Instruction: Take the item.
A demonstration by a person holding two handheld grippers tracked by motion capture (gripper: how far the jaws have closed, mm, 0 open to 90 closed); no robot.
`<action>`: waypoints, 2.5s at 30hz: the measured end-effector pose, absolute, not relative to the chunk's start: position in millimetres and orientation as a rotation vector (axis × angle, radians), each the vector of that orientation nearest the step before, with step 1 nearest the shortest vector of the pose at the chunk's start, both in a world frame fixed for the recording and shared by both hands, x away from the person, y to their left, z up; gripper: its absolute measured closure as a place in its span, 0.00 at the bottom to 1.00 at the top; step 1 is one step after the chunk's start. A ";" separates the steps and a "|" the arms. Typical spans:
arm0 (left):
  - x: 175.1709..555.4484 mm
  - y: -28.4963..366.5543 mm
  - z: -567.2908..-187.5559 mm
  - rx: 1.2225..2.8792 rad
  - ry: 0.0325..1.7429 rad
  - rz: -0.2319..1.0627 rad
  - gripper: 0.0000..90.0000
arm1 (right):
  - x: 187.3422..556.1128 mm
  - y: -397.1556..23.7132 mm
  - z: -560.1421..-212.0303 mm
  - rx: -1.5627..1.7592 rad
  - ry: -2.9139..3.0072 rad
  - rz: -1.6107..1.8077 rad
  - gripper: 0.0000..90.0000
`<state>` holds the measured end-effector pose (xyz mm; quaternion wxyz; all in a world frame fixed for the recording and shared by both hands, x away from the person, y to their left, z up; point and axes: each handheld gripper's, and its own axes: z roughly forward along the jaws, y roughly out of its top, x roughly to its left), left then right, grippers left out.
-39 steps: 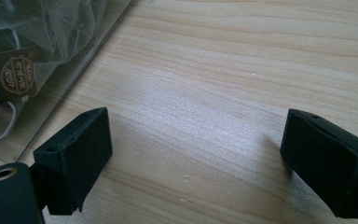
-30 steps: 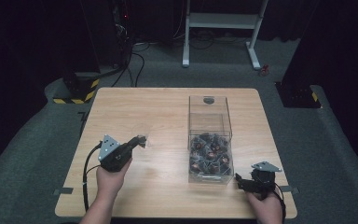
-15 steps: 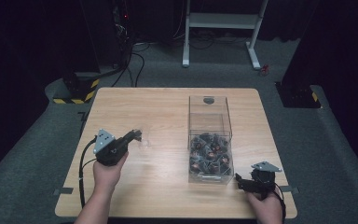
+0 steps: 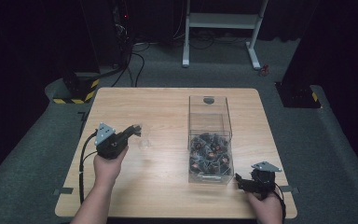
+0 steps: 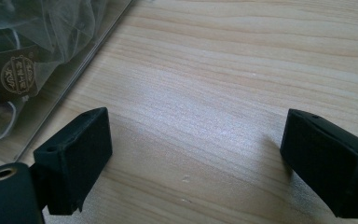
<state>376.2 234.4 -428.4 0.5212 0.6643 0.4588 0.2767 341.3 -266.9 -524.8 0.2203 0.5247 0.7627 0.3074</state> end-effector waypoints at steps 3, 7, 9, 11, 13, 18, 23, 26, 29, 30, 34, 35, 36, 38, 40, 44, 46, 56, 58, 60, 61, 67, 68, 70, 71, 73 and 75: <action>380.1 233.7 -429.0 1.603 1.104 0.668 1.00 | 341.3 -266.9 -524.8 1.451 2.109 0.850 0.10; 385.3 232.8 -430.8 1.615 1.113 0.667 1.00 | 341.3 -266.9 -524.8 1.452 2.109 0.850 0.10; 387.9 232.1 -432.9 1.615 1.126 0.657 1.00 | 341.3 -266.9 -524.8 1.451 2.109 0.850 0.10; 390.0 231.9 -434.6 1.624 1.130 0.656 1.00 | 341.3 -266.9 -524.8 1.451 2.109 0.850 0.10; 391.8 231.6 -436.0 1.633 1.134 0.656 1.00 | 341.3 -266.9 -524.8 1.451 2.109 0.850 0.10; 394.5 230.2 -438.6 1.641 1.142 0.648 1.00 | 341.3 -266.9 -524.8 1.451 2.109 0.850 0.10; 397.6 227.3 -442.4 1.662 1.150 0.651 1.00 | 341.3 -266.9 -524.8 1.451 2.109 0.850 0.10; 399.0 225.8 -444.2 1.667 1.155 0.647 1.00 | 341.3 -266.9 -524.8 1.451 2.109 0.850 0.10; 399.4 225.1 -445.0 1.670 1.155 0.648 1.00 | 341.3 -266.9 -524.8 1.451 2.109 0.850 0.10; 399.8 224.7 -446.1 1.676 1.159 0.649 1.00 | 341.3 -266.9 -524.8 1.451 2.109 0.850 0.10; 401.1 224.5 -449.0 1.688 1.171 0.646 1.00 | 341.3 -266.9 -524.8 1.451 2.109 0.850 0.10; 401.1 224.5 -449.0 1.688 1.171 0.646 1.00 | 341.3 -266.9 -524.8 1.451 2.109 0.850 0.10; 401.5 224.6 -450.5 1.693 1.176 0.644 1.00 | 341.3 -266.9 -524.8 1.451 2.109 0.850 0.10; 402.3 224.9 -451.9 1.696 1.181 0.642 1.00 | 341.3 -266.9 -524.8 1.451 2.109 0.850 0.10; 402.8 225.3 -452.6 1.700 1.185 0.641 1.00 | 341.3 -266.9 -524.8 1.451 2.109 0.850 0.10; 403.8 225.3 -453.1 1.695 1.194 0.629 0.92 | 341.3 -266.9 -524.8 1.451 2.109 0.850 0.10; 404.7 225.5 -452.6 1.696 1.191 0.601 0.81 | 341.3 -266.9 -524.8 1.451 2.109 0.850 0.10; 404.2 222.2 -450.4 1.703 1.174 0.601 0.62 | 341.2 -266.9 -524.8 1.450 2.111 0.851 0.10; 403.9 221.9 -450.4 1.707 1.172 0.611 0.61 | 341.1 -266.9 -524.7 1.452 2.110 0.851 0.10; 403.5 221.4 -450.1 1.706 1.171 0.611 0.60 | 341.2 -267.0 -524.8 1.450 2.111 0.851 0.10; 403.1 221.1 -449.9 1.707 1.172 0.614 0.59 | 341.0 -266.7 -524.7 1.455 2.110 0.851 0.10; 403.0 220.6 -449.6 1.709 1.173 0.605 0.57 | 341.0 -266.7 -524.7 1.454 2.110 0.851 0.10; 403.0 220.8 -449.4 1.710 1.173 0.607 0.57 | 341.0 -266.7 -524.7 1.454 2.110 0.851 0.10; 402.6 221.2 -449.0 1.710 1.171 0.609 0.57 | 341.0 -266.7 -524.7 1.455 2.110 0.851 0.10; 402.6 221.2 -449.0 1.710 1.171 0.609 0.57 | 341.0 -266.7 -524.7 1.455 2.110 0.851 0.10; 402.1 221.8 -448.4 1.710 1.170 0.609 0.56 | 341.0 -266.7 -524.7 1.454 2.110 0.851 0.10; 401.3 222.1 -447.7 1.711 1.169 0.611 0.55 | 341.0 -266.7 -524.7 1.454 2.110 0.851 0.10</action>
